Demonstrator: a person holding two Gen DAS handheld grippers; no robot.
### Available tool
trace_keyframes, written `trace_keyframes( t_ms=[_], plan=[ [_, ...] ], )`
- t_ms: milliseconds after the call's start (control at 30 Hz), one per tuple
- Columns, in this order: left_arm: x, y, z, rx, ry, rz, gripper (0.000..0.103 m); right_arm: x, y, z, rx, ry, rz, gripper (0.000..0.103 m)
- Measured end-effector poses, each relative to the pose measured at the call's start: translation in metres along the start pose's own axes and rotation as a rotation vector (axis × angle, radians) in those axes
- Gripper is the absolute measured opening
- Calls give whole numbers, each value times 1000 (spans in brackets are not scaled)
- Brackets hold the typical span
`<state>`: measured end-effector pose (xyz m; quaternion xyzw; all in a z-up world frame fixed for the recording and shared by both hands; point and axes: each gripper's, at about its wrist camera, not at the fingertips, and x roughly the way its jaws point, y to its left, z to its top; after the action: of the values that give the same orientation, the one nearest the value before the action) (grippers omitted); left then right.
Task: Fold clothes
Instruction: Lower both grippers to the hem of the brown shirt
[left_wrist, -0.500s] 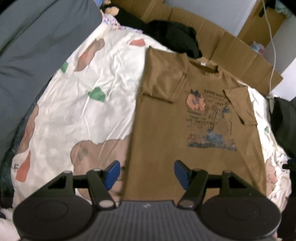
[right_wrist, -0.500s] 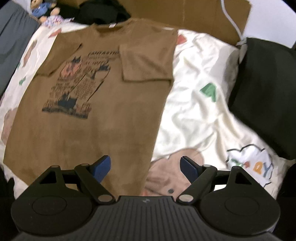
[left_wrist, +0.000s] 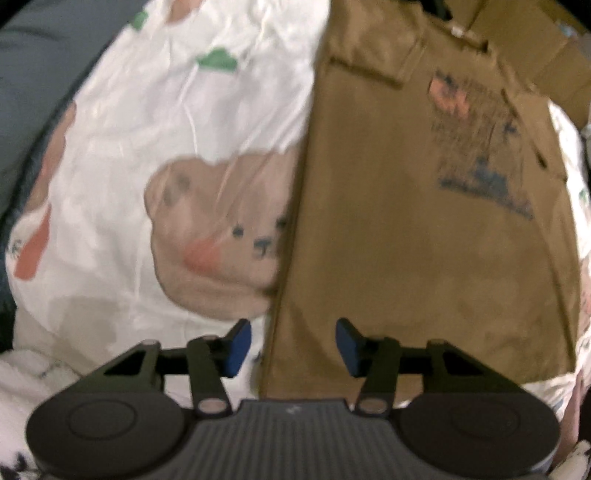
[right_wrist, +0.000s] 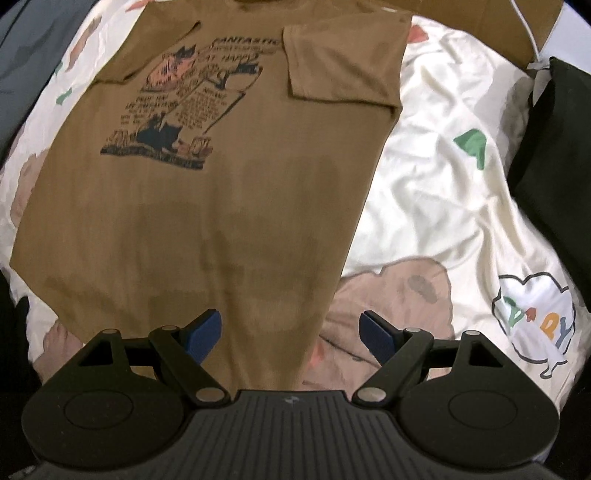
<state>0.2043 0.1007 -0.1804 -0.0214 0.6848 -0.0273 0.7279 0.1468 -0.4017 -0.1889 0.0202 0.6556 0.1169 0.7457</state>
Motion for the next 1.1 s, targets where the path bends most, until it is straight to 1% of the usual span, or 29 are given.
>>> trace_keyframes(
  t_ms=[67, 133, 233, 433, 533, 600, 767, 867, 933, 1000, 1067, 1100],
  plan=[
    [12, 2, 1, -9, 35, 8, 48, 7, 0, -3, -7, 28, 3, 76],
    [23, 3, -1, -17, 65, 7, 48, 11, 0, -5, -5, 49, 6, 73],
    [37, 1, -5, -3, 104, 10, 48, 18, 0, -8, -8, 83, 8, 72],
    [58, 0, -11, 25, 169, 41, 46, 30, -4, -13, 2, 117, -4, 72],
    [62, 8, -13, 0, 184, 48, 44, 31, -4, -15, -1, 124, -4, 72],
    [63, 12, -15, -20, 183, 35, 40, 32, -4, -16, 1, 127, -2, 72],
    [60, 16, -20, -35, 175, -8, 33, 36, -7, -22, 15, 149, 4, 72],
    [59, 19, -22, -48, 169, -30, 32, 45, -10, -28, 46, 186, 16, 71],
    [58, 19, -22, -47, 170, -39, 31, 52, -10, -32, 66, 208, 31, 66],
    [55, 20, -22, -42, 171, -51, 26, 58, -11, -36, 102, 241, 57, 61],
    [52, 21, -22, -44, 177, -64, 25, 64, -12, -40, 124, 274, 74, 52],
    [51, 22, -22, -44, 179, -66, 24, 65, -12, -41, 131, 286, 79, 51]
  ],
)
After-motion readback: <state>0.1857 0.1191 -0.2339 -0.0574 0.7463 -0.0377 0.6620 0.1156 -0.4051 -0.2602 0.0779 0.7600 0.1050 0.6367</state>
